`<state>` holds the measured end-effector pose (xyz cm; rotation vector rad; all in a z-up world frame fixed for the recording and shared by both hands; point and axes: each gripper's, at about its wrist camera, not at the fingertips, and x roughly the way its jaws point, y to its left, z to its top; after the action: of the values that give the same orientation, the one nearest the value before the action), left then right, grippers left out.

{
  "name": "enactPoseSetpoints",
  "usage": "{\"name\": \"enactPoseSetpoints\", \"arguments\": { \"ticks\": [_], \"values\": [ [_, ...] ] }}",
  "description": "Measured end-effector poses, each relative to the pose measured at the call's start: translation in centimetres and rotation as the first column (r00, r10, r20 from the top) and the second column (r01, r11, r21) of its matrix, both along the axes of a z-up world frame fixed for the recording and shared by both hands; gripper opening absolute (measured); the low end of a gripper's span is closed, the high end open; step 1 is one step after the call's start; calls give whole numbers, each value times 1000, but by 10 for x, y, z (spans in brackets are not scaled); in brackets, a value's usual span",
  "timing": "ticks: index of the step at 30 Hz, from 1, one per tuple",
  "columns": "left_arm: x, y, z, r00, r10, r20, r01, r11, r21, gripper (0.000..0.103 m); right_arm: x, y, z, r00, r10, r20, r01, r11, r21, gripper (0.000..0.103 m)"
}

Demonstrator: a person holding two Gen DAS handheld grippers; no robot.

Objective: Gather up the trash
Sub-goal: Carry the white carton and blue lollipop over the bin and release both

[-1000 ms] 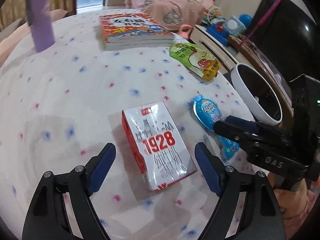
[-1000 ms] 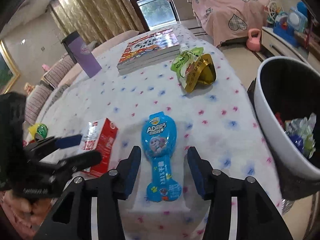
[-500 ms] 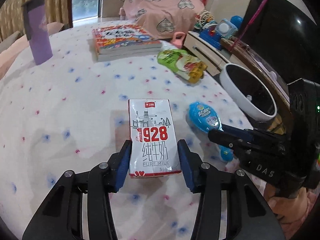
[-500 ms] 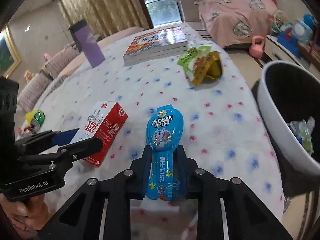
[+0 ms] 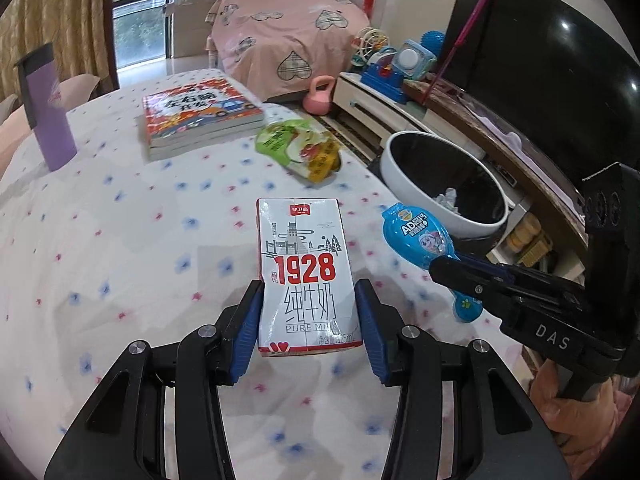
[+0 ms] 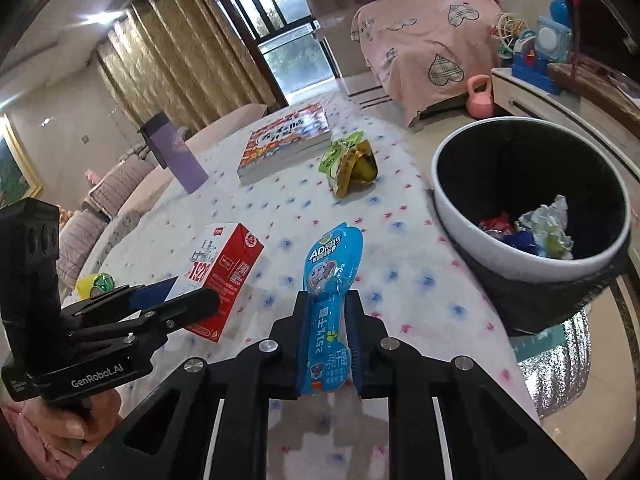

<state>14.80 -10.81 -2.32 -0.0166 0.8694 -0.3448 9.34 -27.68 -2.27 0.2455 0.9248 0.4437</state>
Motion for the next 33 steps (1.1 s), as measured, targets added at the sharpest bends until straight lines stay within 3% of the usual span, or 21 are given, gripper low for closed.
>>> {"name": "enactPoseSetpoints", "arguments": {
  "ticks": [22, 33],
  "values": [
    [13, -70, 23, 991, -123, 41, 123, 992, 19, 45, -1, -67, 26, 989, -134, 68, 132, 991, 34, 14],
    [39, -116, 28, 981, -191, 44, 190, 981, 34, 45, 20, -113, 32, 974, -210, 83, 210, 978, 8, 4]
  ]
}}
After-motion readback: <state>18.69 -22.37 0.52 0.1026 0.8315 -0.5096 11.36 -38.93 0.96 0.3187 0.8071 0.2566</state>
